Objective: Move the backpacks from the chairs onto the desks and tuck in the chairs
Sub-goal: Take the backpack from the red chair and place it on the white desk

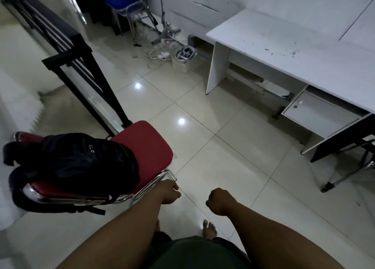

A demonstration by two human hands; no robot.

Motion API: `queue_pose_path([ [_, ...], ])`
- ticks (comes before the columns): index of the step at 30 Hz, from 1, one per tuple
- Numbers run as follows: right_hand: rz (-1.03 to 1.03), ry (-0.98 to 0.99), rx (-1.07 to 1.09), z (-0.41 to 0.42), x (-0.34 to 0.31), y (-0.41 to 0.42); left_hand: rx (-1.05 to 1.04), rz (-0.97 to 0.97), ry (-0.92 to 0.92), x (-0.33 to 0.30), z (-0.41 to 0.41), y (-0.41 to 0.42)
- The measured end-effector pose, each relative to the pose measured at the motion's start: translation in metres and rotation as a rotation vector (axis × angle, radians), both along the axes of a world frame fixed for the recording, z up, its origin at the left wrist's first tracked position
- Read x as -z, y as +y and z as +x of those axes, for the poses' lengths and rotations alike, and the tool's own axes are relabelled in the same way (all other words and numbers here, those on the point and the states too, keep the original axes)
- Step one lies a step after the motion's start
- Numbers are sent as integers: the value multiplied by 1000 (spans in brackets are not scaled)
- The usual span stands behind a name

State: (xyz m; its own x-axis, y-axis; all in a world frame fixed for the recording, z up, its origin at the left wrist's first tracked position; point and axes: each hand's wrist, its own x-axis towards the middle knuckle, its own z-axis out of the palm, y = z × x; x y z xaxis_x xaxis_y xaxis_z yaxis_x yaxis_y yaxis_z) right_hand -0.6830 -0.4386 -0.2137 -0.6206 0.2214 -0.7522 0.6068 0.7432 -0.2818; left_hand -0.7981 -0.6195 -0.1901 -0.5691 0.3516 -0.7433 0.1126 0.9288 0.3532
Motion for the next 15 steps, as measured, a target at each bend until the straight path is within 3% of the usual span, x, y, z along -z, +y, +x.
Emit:
queue_pose_path([
  [15,-102,-5,261,-44,0,-190,165,-39,-2,7,-95,-134],
])
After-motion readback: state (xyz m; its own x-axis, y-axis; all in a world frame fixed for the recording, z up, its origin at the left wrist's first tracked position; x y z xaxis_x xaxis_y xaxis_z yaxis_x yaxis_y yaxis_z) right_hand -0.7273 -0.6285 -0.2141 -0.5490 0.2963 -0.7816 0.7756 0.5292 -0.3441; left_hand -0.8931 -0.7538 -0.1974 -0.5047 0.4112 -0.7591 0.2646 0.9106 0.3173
